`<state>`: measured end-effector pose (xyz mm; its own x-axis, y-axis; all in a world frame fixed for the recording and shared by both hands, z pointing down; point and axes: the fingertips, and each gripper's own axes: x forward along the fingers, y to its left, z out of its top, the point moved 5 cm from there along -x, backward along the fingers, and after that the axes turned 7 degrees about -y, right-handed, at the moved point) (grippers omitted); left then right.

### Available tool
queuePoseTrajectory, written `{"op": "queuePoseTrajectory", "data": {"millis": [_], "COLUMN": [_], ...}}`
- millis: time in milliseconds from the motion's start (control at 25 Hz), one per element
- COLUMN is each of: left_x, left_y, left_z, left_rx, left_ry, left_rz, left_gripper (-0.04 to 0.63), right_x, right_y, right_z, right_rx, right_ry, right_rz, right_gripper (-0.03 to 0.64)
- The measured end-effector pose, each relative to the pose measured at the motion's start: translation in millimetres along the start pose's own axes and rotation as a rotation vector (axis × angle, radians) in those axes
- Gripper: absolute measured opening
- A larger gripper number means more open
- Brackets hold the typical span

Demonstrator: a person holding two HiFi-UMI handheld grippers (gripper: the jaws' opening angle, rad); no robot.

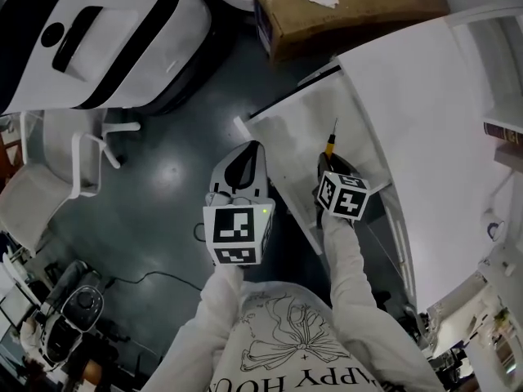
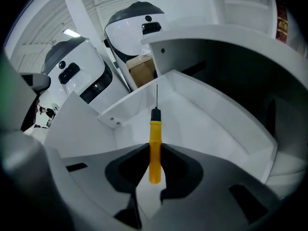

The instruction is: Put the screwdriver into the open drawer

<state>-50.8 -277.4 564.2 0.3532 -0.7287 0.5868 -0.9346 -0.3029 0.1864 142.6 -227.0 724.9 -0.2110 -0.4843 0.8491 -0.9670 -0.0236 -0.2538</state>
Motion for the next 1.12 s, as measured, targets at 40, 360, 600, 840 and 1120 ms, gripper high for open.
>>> {"op": "queuePoseTrajectory", "data": {"millis": [40, 360, 600, 840, 1120], "left_x": [1, 5, 5, 5, -3], "left_y": [1, 4, 6, 8, 8], "left_z": [-1, -5, -8, -6, 1], "left_rx": [-0.002, -0.012, -0.016, -0.015, -0.019], "left_ry": [0.003, 0.014, 0.022, 0.020, -0.002], "left_rz": [-0.002, -0.005, -0.002, -0.003, 0.002], "left_gripper": [0.007, 0.006, 0.006, 0.006, 0.008], "right_x": [5, 36, 46, 56, 45], "right_y": [0, -4, -8, -10, -5], "right_z": [-4, -27, -29, -33, -20], "right_rx": [0.000, 0.022, 0.012, -0.001, -0.022], "right_ry": [0.015, 0.118, 0.152, 0.178, 0.115], "right_rz": [-0.003, -0.017, -0.041, -0.045, -0.014], "right_gripper": [0.067, 0.067, 0.067, 0.069, 0.099]}}
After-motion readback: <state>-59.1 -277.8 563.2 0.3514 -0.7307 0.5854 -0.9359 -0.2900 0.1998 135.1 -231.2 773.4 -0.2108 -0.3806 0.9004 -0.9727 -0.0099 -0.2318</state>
